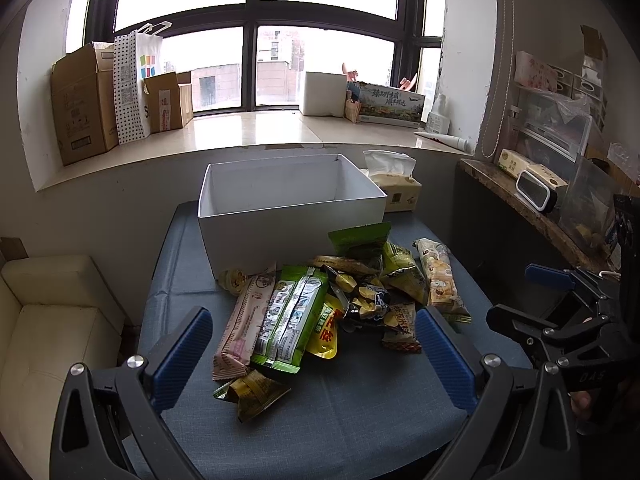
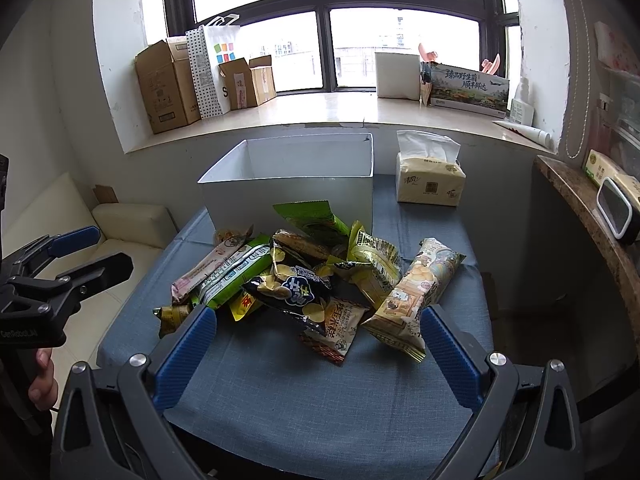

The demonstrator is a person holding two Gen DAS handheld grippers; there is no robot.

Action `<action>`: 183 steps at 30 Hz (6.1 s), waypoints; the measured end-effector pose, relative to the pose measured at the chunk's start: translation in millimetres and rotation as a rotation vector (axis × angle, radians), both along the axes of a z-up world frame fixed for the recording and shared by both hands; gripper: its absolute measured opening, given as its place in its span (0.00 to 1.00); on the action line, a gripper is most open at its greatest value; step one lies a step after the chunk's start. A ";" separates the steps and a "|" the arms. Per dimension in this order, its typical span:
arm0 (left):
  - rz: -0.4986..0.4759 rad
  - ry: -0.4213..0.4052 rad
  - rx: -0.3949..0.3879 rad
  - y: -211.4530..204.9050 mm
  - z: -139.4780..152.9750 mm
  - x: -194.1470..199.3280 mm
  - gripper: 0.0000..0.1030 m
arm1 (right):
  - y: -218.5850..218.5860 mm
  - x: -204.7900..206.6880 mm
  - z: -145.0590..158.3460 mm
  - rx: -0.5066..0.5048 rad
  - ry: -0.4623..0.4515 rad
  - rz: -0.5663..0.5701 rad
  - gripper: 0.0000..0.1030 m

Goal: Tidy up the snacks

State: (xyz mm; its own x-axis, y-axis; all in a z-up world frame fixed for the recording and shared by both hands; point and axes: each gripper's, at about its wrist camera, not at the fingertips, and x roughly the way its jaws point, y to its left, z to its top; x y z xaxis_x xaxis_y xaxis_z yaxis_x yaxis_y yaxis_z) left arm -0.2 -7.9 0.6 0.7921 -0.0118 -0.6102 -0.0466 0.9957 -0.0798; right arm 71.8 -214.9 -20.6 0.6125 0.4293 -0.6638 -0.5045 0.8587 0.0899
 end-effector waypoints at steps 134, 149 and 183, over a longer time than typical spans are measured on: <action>0.089 0.157 0.055 104.5 -37.0 275.9 1.00 | 82.3 285.0 -3.6 0.085 0.195 -0.043 1.00; 0.132 0.097 0.085 75.5 -10.6 171.2 1.00 | 18.1 173.5 16.3 0.152 0.024 -0.046 1.00; 0.018 0.121 0.042 22.2 -71.4 29.7 1.00 | -39.4 183.4 -137.1 0.044 0.395 -0.392 0.52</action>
State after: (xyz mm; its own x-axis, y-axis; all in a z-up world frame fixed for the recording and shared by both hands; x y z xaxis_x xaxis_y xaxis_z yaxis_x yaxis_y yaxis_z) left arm 29.5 14.3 -70.8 0.7128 0.0293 -0.7007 -0.0709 0.9970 -0.0305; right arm 255.2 -254.4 -157.8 0.4403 0.2517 -0.8619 -0.0685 0.9665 0.2473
